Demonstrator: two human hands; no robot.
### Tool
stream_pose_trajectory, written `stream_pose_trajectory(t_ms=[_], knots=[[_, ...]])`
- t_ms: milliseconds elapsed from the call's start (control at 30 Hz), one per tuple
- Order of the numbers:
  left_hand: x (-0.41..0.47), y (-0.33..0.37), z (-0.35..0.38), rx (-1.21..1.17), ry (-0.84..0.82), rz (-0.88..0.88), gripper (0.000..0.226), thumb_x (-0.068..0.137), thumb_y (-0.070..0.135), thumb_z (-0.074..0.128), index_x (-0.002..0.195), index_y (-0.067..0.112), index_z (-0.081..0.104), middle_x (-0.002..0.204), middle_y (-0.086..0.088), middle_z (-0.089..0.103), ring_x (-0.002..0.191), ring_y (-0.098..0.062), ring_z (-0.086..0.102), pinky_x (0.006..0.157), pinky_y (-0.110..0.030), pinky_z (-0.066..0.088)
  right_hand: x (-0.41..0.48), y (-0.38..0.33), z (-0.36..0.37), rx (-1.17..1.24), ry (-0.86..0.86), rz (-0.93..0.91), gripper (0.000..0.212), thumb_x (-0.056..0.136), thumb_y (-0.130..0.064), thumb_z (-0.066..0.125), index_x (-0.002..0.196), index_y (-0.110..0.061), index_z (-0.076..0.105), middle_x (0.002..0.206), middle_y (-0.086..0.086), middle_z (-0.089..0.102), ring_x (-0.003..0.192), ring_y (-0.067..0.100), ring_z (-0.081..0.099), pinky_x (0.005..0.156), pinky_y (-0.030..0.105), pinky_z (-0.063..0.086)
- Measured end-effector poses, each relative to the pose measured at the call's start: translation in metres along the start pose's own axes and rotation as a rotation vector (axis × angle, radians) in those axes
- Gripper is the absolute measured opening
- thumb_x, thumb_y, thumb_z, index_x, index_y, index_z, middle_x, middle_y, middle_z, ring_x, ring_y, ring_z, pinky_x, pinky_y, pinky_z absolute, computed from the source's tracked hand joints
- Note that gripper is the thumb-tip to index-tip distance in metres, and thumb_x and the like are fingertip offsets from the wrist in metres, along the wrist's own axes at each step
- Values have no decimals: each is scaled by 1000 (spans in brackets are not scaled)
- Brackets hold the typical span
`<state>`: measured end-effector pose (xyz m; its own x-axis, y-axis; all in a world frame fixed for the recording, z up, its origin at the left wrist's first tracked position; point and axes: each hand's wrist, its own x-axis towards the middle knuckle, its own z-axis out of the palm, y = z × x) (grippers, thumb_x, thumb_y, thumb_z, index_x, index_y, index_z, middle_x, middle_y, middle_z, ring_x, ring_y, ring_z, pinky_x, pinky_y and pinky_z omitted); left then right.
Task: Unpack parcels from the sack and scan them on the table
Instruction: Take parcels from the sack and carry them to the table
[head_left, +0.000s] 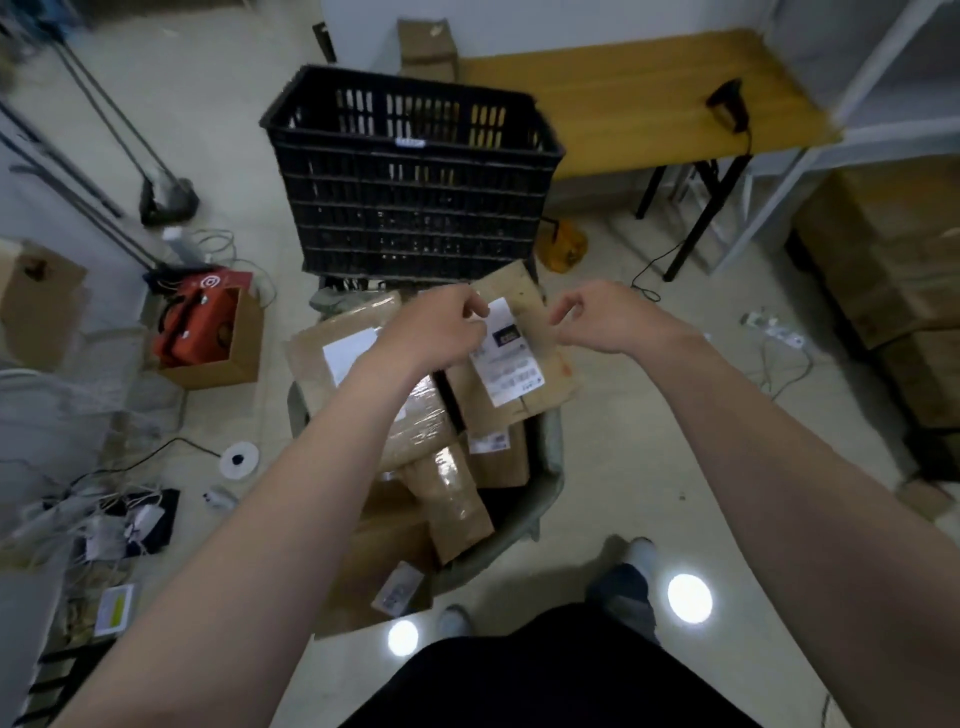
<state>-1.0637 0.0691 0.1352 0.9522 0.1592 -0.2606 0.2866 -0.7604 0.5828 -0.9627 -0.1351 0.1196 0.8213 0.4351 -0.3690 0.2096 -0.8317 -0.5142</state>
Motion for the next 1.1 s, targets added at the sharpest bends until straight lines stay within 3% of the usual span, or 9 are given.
stream_pose_trajectory(t_ms=[267,433,600,733,867,1000,1100], knots=[[146,156,58,-47,64,53,33,91,15,56,112,36,69,122,8,66,113,-14,62,99,-40,53,81,125,-141,22,-42,-77,15,81,-26,77,85,-38,71,93,-10,66,85,10,64,70,28,47],[223,224,87,-140,95,21,27,95,22,53,105,43,67,121,13,63,110,-10,59,92,-34,53,131,186,-222,12,-58,-116,13,82,-27,79,90,-36,72,92,-16,64,77,1,60,61,23,45],[291,258,80,-87,47,-30,24,97,25,53,96,46,65,110,21,62,106,-6,58,86,-27,44,189,210,-286,-15,-84,-92,12,83,-32,80,89,-35,70,95,-11,67,82,11,64,64,28,49],[360,272,66,-90,-55,-35,23,101,26,53,93,46,63,104,25,60,100,0,58,81,-24,47,246,217,-324,-65,-107,-65,14,87,-22,72,99,-28,73,98,-2,71,85,18,68,71,35,57],[449,282,49,-57,-144,-43,15,103,30,53,107,39,65,109,20,60,98,-2,59,79,-24,51,318,228,-363,-85,-142,-10,14,89,-19,66,100,-26,73,86,2,66,74,23,61,60,32,51],[552,291,29,-82,-155,-20,14,104,27,54,110,33,65,109,13,61,98,-9,62,84,-35,56,403,232,-398,-91,-95,35,8,90,-24,67,93,-30,69,82,-5,63,74,15,62,53,26,46],[629,297,10,-38,-146,15,15,104,26,53,112,32,65,103,17,59,94,-8,60,79,-34,52,467,236,-424,-63,-49,48,7,90,-26,71,97,-29,72,81,-9,61,72,10,58,50,26,39]])
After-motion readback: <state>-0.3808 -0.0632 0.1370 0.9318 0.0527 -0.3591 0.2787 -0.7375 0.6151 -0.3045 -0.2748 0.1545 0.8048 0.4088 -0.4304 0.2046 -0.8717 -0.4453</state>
